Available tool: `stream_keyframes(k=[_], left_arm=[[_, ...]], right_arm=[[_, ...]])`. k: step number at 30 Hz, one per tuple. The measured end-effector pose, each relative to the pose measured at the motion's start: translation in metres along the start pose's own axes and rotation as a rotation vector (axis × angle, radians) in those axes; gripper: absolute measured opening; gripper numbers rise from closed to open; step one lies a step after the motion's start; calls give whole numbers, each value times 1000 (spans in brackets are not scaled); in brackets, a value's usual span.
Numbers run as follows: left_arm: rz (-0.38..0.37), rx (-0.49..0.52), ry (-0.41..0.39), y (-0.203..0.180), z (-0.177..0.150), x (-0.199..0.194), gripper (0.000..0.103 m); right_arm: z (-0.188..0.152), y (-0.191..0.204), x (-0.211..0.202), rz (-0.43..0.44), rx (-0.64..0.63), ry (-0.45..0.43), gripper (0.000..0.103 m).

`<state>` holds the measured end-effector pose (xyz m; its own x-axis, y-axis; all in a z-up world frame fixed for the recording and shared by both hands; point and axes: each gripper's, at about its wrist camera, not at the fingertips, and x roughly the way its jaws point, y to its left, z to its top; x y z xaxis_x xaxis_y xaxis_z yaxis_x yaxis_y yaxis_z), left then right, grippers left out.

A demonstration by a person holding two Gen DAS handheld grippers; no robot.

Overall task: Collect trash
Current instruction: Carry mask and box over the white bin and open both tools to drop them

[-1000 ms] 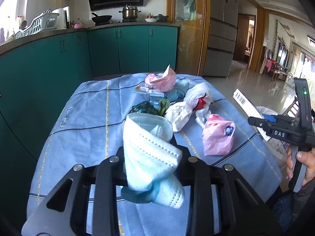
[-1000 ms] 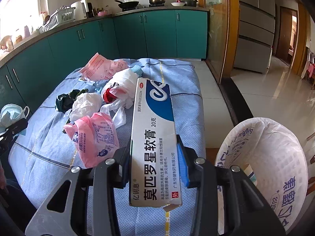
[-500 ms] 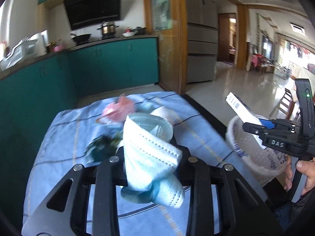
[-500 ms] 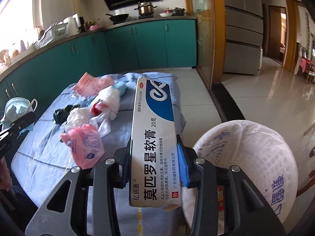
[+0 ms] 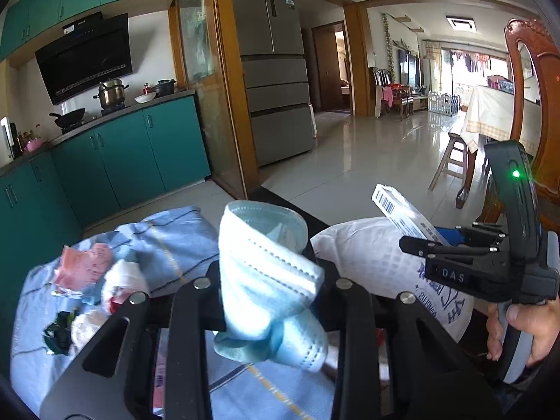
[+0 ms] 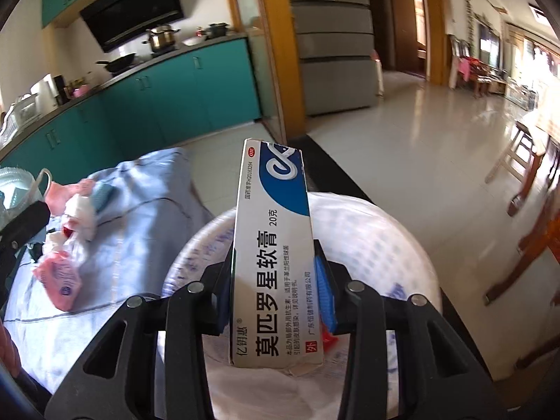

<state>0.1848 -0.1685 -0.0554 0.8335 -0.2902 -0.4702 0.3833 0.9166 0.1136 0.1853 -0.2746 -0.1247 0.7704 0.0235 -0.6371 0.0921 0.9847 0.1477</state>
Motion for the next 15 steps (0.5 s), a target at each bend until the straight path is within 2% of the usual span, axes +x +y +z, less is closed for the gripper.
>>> stream_keyframes(k=[4, 15], left_arm=[[-66, -55, 50, -13, -5, 25, 33], [-133, -54, 131, -57, -21, 79, 36]], right_arm=[[-5, -18, -2, -17, 27, 1, 40], [-12, -42, -8, -28, 75, -3, 40]])
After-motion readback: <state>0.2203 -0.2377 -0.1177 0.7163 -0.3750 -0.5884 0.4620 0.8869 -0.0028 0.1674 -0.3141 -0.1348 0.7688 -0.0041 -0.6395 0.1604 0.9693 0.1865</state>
